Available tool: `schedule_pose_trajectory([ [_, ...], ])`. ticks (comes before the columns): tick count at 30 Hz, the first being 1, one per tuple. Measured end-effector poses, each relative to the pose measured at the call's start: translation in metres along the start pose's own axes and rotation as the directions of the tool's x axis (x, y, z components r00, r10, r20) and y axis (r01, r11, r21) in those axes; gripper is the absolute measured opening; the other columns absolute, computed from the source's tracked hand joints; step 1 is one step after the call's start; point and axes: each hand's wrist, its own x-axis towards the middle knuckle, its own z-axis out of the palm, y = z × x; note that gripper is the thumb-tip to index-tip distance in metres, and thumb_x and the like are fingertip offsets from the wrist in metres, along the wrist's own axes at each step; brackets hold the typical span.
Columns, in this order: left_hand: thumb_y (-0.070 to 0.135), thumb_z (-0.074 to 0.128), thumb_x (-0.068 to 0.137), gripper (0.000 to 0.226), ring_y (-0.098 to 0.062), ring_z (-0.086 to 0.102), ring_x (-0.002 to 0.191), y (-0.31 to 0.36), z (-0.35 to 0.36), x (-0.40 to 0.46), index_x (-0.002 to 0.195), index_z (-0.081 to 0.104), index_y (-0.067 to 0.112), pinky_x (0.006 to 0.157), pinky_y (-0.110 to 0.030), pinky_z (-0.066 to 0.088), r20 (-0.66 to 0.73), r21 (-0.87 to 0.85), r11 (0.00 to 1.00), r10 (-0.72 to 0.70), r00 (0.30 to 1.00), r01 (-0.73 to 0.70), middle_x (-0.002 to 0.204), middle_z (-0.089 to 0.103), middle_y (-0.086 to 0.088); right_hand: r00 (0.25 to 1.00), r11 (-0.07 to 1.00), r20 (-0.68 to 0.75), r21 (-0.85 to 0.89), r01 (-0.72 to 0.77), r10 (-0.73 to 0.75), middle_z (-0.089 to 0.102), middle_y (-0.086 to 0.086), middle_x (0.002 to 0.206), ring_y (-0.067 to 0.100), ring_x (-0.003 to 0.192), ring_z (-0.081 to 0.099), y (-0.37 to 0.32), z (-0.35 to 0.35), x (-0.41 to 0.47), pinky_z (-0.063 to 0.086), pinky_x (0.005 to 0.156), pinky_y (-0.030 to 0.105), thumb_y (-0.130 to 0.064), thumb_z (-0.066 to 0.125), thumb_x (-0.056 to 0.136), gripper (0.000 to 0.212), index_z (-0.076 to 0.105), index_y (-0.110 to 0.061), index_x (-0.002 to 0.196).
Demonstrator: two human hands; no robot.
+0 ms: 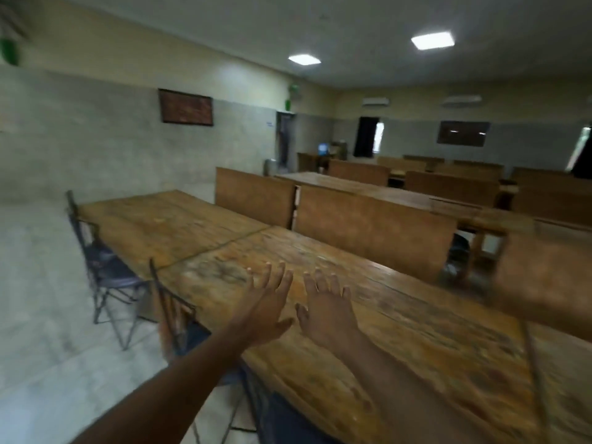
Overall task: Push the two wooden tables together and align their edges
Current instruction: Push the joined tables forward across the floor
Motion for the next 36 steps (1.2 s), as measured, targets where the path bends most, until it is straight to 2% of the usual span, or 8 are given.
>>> schedule_pose_trajectory([
  [7, 0.054, 0.055, 0.094, 0.098, -0.039, -0.009, 0.154, -0.247, 0.025, -0.033, 0.159, -0.004, 0.011, 0.120, -0.065, -0.001, 0.008, -0.015, 0.989, -0.150, 0.989, 0.150, 0.169, -0.010, -0.015, 0.990, 0.988, 0.009, 0.068, 0.140, -0.141, 0.001, 0.009, 0.168, 0.040, 0.151, 0.002, -0.202, 0.050, 0.143, 0.011, 0.119, 0.060, -0.043, 0.039, 0.102, 0.070, 0.006, -0.018, 0.158],
  [13, 0.052, 0.051, 0.098, 0.091, -0.039, -0.011, 0.154, -0.419, 0.051, -0.034, 0.160, -0.004, 0.013, 0.120, -0.063, -0.005, 0.061, -0.024, 0.983, -0.182, 0.981, 0.184, 0.169, -0.012, -0.014, 0.982, 0.975, -0.019, 0.118, 0.189, -0.188, 0.005, 0.010, 0.167, 0.038, 0.151, 0.005, -0.344, 0.088, 0.247, 0.008, 0.119, 0.057, -0.039, 0.039, 0.101, 0.067, 0.010, -0.017, 0.157],
  [19, 0.052, 0.044, 0.101, 0.084, -0.040, -0.011, 0.154, -0.539, 0.095, 0.020, 0.160, -0.001, 0.012, 0.119, -0.065, -0.004, 0.038, -0.044, 0.988, -0.143, 0.989, 0.145, 0.169, -0.011, -0.015, 0.986, 0.983, 0.019, 0.078, 0.164, -0.166, 0.002, 0.011, 0.167, 0.040, 0.151, 0.003, -0.404, 0.130, 0.362, 0.010, 0.118, 0.060, -0.040, 0.038, 0.102, 0.069, 0.007, -0.015, 0.158],
  [25, 0.051, 0.034, 0.103, 0.078, -0.040, -0.012, 0.154, -0.643, 0.142, 0.116, 0.159, -0.004, 0.011, 0.119, -0.064, -0.004, 0.069, -0.046, 0.993, -0.102, 0.992, 0.105, 0.169, -0.012, -0.015, 0.990, 0.985, 0.034, 0.109, 0.131, -0.135, 0.000, 0.009, 0.168, 0.038, 0.152, 0.000, -0.445, 0.173, 0.499, 0.008, 0.120, 0.059, -0.040, 0.036, 0.103, 0.066, 0.006, -0.018, 0.158],
  [29, 0.059, 0.009, 0.091, 0.084, -0.039, -0.010, 0.154, -0.706, 0.164, 0.181, 0.158, -0.007, 0.012, 0.120, -0.065, -0.001, 0.106, 0.021, 0.998, -0.054, 0.993, 0.052, 0.169, -0.010, -0.015, 0.994, 0.988, 0.031, 0.118, 0.102, -0.106, 0.000, 0.009, 0.168, 0.039, 0.152, 0.000, -0.464, 0.189, 0.588, 0.010, 0.120, 0.058, -0.038, 0.037, 0.103, 0.066, 0.007, -0.019, 0.158],
  [32, 0.056, 0.016, 0.095, 0.080, -0.039, -0.012, 0.154, -0.753, 0.180, 0.233, 0.158, -0.007, 0.012, 0.120, -0.065, -0.002, 0.109, -0.014, 1.000, -0.012, 0.994, 0.014, 0.169, -0.012, -0.015, 0.997, 0.990, 0.033, 0.126, 0.061, -0.065, -0.001, 0.008, 0.168, 0.038, 0.152, -0.001, -0.475, 0.196, 0.647, 0.009, 0.120, 0.058, -0.038, 0.036, 0.104, 0.065, 0.005, -0.020, 0.158],
  [34, 0.061, 0.005, 0.083, 0.091, -0.040, -0.010, 0.154, -0.782, 0.196, 0.264, 0.159, -0.005, 0.012, 0.119, -0.065, -0.002, 0.104, -0.021, 0.999, 0.027, 0.994, -0.025, 0.169, -0.011, -0.015, 0.999, 0.990, 0.027, 0.136, 0.024, -0.027, 0.000, 0.008, 0.168, 0.038, 0.152, 0.000, -0.481, 0.209, 0.681, 0.009, 0.120, 0.058, -0.038, 0.034, 0.105, 0.063, 0.005, -0.020, 0.158],
  [36, 0.063, 0.001, 0.081, 0.094, -0.039, -0.011, 0.154, -0.808, 0.214, 0.291, 0.158, -0.006, 0.011, 0.119, -0.065, -0.003, 0.118, -0.022, 0.998, 0.057, 0.991, -0.055, 0.168, -0.012, -0.015, 0.999, 0.987, 0.029, 0.158, -0.025, 0.020, 0.001, 0.008, 0.168, 0.037, 0.152, 0.001, -0.486, 0.226, 0.710, 0.009, 0.121, 0.057, -0.039, 0.032, 0.106, 0.061, 0.007, -0.020, 0.158],
])
